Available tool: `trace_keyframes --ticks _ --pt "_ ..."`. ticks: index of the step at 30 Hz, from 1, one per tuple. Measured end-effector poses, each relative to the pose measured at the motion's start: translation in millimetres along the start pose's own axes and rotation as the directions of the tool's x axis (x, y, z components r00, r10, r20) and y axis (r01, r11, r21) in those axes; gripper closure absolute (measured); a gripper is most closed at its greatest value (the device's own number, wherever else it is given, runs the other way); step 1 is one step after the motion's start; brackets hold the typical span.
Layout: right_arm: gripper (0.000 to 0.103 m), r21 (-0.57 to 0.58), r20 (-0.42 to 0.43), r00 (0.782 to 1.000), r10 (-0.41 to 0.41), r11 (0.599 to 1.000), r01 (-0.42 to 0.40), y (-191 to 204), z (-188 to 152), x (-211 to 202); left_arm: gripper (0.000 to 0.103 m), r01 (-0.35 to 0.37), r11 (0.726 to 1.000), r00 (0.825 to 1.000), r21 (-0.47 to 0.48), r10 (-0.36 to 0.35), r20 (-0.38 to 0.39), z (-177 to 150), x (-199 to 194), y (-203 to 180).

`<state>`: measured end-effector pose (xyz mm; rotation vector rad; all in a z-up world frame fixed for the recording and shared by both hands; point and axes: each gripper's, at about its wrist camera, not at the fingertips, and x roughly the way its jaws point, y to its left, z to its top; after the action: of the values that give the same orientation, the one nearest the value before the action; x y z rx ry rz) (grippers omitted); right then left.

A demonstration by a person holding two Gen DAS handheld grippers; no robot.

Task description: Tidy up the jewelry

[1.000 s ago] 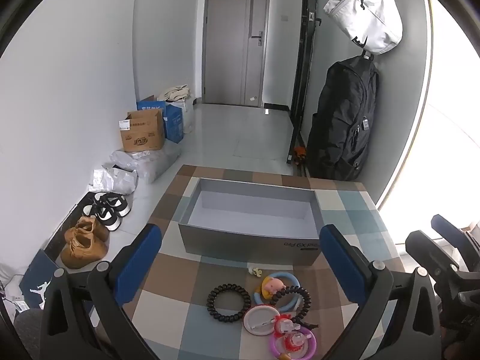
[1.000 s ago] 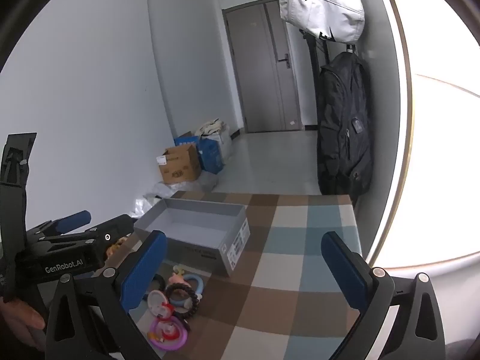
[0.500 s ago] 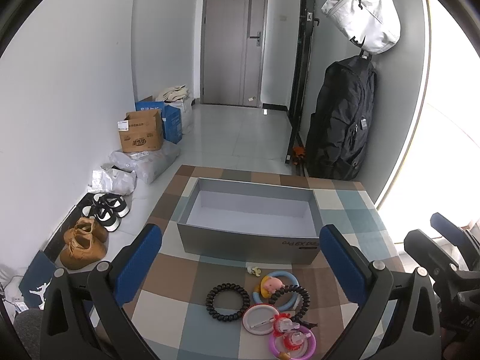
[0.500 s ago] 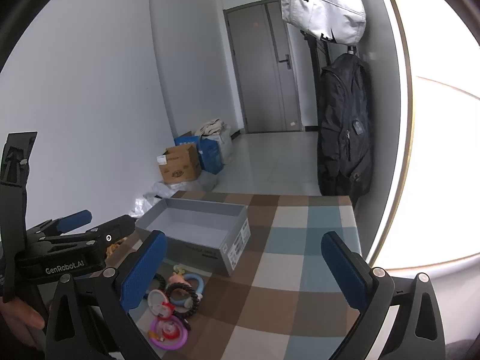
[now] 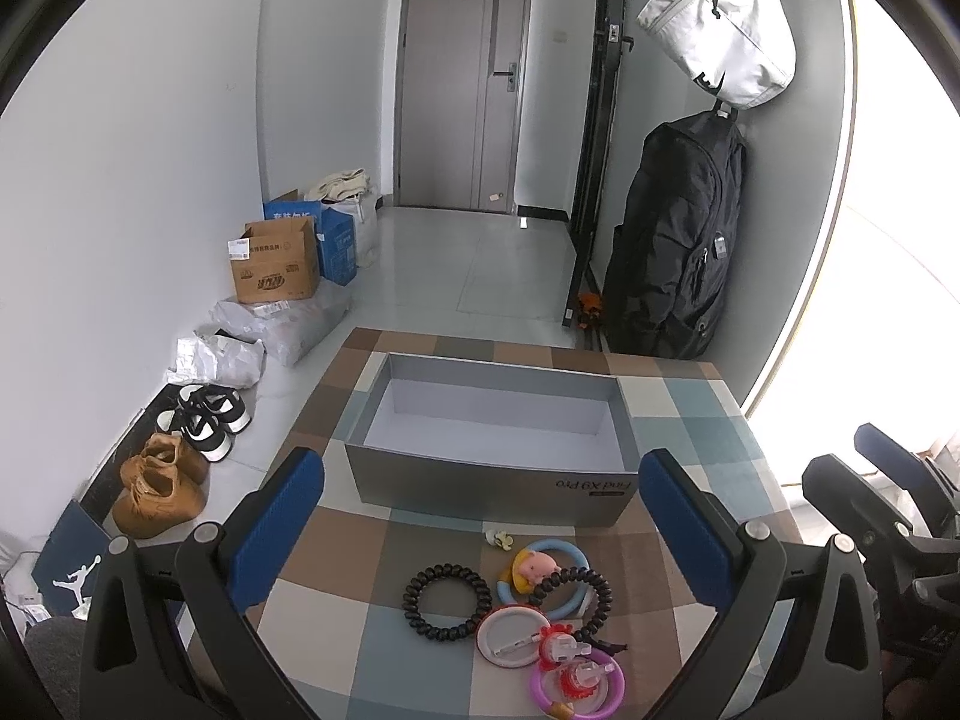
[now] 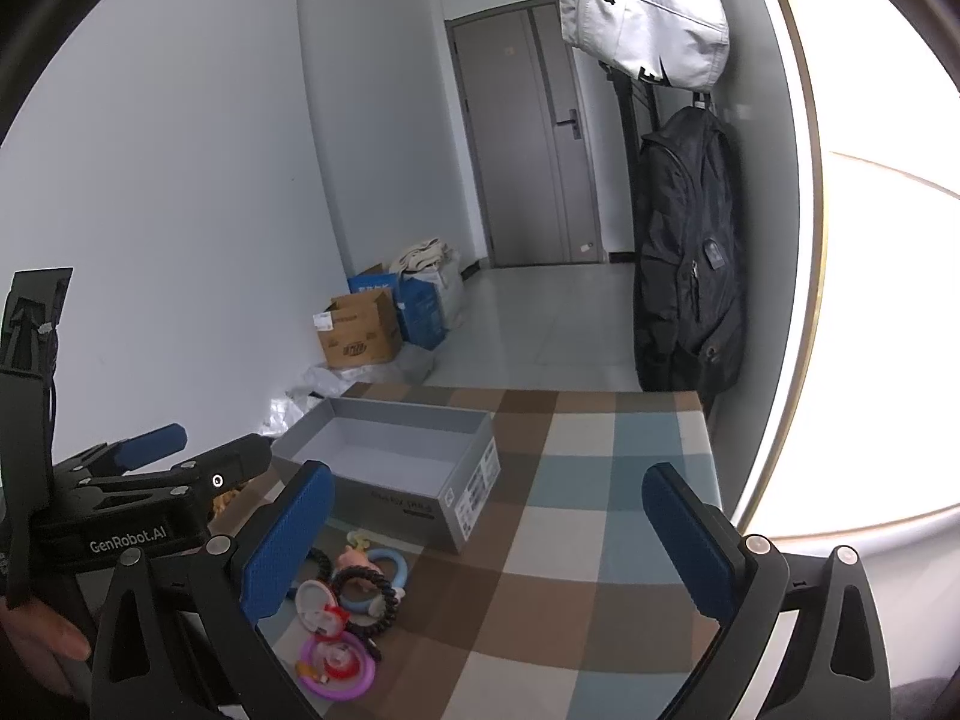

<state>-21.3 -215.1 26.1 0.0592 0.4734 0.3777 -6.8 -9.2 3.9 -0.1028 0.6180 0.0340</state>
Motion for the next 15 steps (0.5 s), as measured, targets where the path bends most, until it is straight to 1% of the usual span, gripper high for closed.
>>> trace_keyframes --ticks 15 --pt "0.000 -0.001 -0.001 1.000 0.000 1.000 0.000 -0.1 0.1 0.1 0.002 0.011 1.000 1.000 -0.001 -0.011 0.001 -0.8 -1.3 -1.2"
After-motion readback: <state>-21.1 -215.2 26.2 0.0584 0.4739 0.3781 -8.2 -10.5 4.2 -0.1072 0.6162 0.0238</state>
